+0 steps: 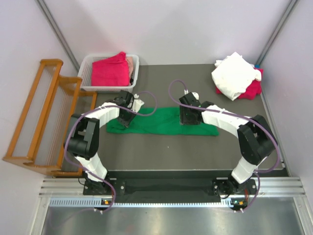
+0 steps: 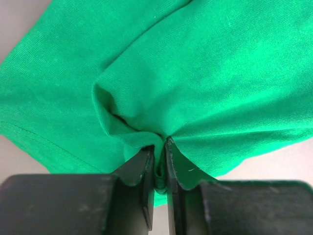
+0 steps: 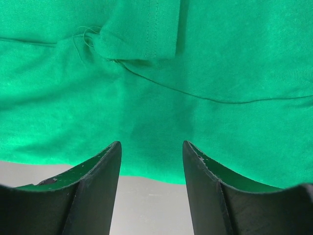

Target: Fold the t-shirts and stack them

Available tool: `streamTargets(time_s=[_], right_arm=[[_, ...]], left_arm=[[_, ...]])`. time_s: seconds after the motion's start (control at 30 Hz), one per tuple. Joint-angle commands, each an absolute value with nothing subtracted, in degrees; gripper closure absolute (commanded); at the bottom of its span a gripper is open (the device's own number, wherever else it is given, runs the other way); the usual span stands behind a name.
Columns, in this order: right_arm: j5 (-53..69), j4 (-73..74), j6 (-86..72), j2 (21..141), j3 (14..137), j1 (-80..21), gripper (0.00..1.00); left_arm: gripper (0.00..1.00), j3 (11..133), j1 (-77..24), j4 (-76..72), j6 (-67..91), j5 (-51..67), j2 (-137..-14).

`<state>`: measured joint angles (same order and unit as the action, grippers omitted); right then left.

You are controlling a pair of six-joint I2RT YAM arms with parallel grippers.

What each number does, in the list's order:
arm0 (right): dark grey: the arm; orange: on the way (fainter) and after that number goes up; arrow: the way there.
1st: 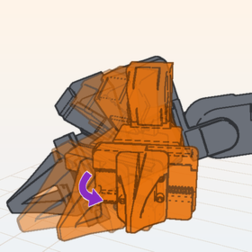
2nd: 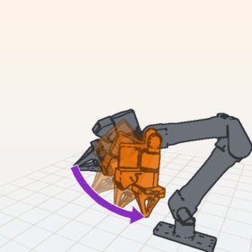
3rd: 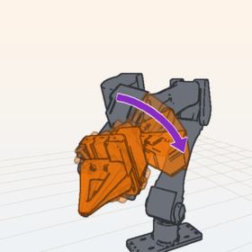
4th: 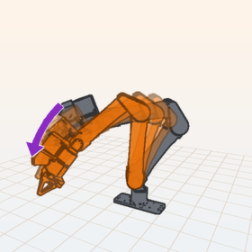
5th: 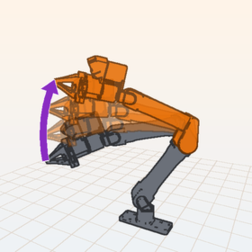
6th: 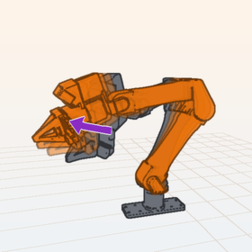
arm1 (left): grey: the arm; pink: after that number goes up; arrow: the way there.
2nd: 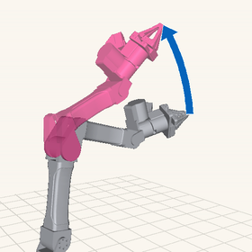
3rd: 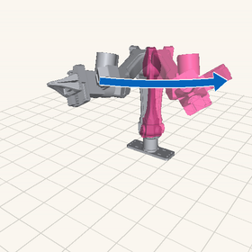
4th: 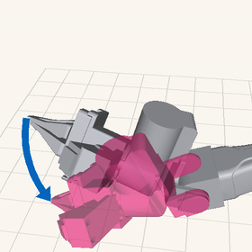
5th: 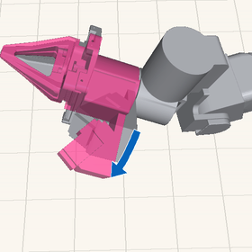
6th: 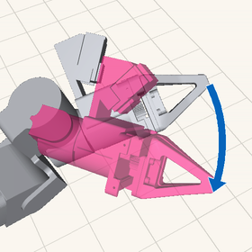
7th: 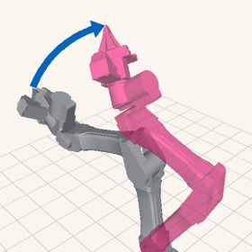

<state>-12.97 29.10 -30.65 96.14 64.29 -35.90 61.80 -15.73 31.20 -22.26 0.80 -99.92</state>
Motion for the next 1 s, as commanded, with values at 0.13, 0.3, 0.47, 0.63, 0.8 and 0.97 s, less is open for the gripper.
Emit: streamTargets(time_s=[0.13, 0.3, 0.47, 0.63, 0.8, 0.97], right_arm=[[-13.36, 27.68, -30.32, 95.54, 65.65, -36.65, 0.48], [-14.15, 29.09, -30.06, 95.89, 66.09, -36.56, 0.48], [-12.84, 30.06, -30.06, 98.69, 66.62, -35.86, 0.48], [-11.08, 30.77, -29.53, 103.35, 68.82, -35.42, 0.47], [-9.84, 30.67, -29.18, 105.73, 69.08, -34.54, 0.48], [-10.98, 31.55, -29.27, 106.0, 69.34, -33.93, 0.5]], left_arm=[[0.9, 62.4, -12.83, 32.69, -24.7, -4.66, -98.97], [0.94, 63.1, -12.13, 33.84, -24.7, -4.57, -97.82], [0.95, 63.98, -12.04, 34.71, -24.08, -3.69, -96.15], [0.84, 63.72, -12.04, 34.81, -23.64, -3.6, -95.36], [0.94, 63.02, -11.69, 34.63, -23.9, -3.52, -94.22], [1.0, 63.63, -9.85, 34.98, -25.13, -4.22, -93.69]])
